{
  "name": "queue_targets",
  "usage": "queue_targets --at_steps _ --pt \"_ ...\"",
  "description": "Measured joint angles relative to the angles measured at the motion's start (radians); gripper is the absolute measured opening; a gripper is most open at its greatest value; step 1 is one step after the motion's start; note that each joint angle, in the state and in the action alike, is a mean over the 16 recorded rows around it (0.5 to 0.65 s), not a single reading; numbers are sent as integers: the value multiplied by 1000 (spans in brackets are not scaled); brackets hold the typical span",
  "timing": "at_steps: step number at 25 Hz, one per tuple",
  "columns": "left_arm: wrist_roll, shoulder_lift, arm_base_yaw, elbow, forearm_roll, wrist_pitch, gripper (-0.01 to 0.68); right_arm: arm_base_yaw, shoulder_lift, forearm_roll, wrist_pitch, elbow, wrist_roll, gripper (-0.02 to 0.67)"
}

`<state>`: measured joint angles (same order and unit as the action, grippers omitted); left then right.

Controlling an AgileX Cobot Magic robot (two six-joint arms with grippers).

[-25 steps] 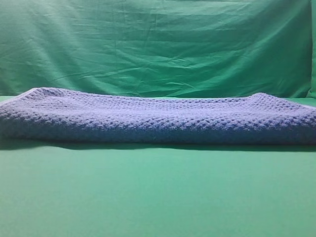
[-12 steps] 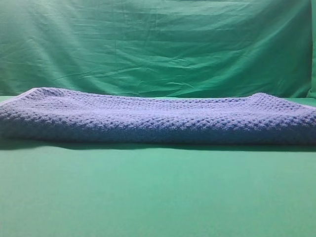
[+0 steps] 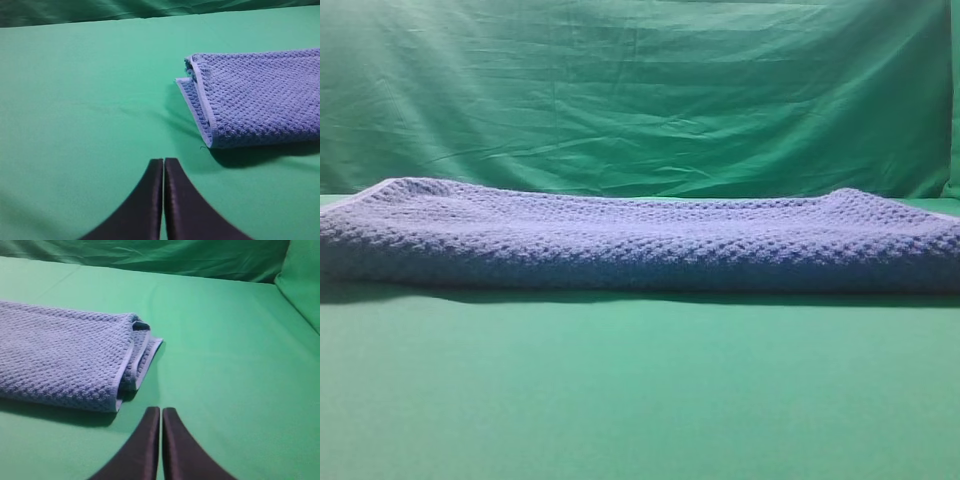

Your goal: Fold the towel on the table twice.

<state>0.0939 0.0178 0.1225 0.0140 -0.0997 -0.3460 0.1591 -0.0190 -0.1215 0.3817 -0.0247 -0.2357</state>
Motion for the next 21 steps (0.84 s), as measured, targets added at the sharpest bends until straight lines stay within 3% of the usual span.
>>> queue_targets --at_steps 21 --pt "0 0 0 0 -2 0 0 -15 0 0 0 0 0 0"
